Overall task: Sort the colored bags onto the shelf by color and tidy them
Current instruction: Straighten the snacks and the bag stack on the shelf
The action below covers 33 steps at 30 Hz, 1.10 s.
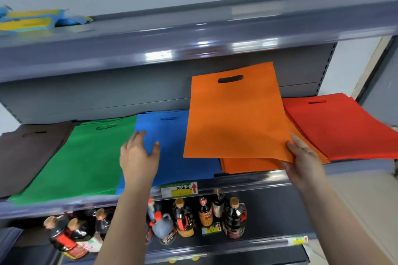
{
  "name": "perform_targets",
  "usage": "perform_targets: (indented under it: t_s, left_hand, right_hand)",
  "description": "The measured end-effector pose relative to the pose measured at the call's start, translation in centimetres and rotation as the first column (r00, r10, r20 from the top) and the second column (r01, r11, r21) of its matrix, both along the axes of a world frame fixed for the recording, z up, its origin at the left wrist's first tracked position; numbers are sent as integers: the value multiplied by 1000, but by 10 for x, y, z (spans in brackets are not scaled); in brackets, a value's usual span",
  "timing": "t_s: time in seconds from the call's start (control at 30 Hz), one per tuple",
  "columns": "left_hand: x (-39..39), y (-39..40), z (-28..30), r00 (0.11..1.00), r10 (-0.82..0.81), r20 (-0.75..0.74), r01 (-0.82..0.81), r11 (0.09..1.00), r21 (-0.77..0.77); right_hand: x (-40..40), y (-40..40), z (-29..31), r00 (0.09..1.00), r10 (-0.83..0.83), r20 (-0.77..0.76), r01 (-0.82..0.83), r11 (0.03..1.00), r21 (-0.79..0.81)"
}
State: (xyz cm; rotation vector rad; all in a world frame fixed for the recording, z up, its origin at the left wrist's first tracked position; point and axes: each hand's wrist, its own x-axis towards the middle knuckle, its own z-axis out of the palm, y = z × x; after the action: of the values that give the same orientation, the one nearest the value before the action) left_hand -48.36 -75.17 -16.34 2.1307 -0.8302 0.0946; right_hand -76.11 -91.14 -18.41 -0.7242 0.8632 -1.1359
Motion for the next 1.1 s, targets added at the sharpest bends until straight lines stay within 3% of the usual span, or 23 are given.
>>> perform_targets:
  t_s: [0.1,0.2,0.3,0.37,0.4,0.47,0.53,0.7,0.9,1.0,1.1]
  left_hand:
    - [-28,-36,4,913,-242,-329,242,969,-42]
    - [-45,-65,-2,816,-399,-418,412,909,-62]
    - [-49,-88,-11,814,-474,-336,485,873,-57]
    - [-53,-100,-17,832,-477,-282,490,871,-27]
    - [-56,-104,-19,843,-477,-248,493,870,3]
    - [-63,-110,-22,849,-489,-200,510,858,66]
    - [-68,-113,-26,860,-485,-155,506,851,142]
    - [-84,-118,-33,915,-393,-93,404,873,274]
    - [-115,-109,-35,938,-280,206,163,879,448]
    - [-127,-100,-33,930,-220,294,62,883,465]
    - [-128,-82,-23,918,-211,335,30,881,473]
  right_hand:
    - [-5,-12,2,1000,-12,-27,11,1000,-25]
    - [-10,-22,5,998,-7,-62,4,999,-49]
    - [-16,-33,5,989,-56,-139,39,992,-116]
    - [-22,-41,4,928,-137,-347,59,972,-226]
    - [-27,-45,3,847,-203,-492,46,949,-313]
    - [-35,-54,0,593,-351,-725,-65,876,-477]
    - [-42,-60,-3,413,-434,-801,-185,821,-540]
    - [-52,-76,-16,191,-421,-887,-419,782,-462]
    - [-62,-89,-20,-71,-426,-902,-625,724,-292]
    - [-56,-93,-7,-56,-477,-877,-715,632,-299]
    - [-30,-89,8,41,-496,-867,-846,445,-295]
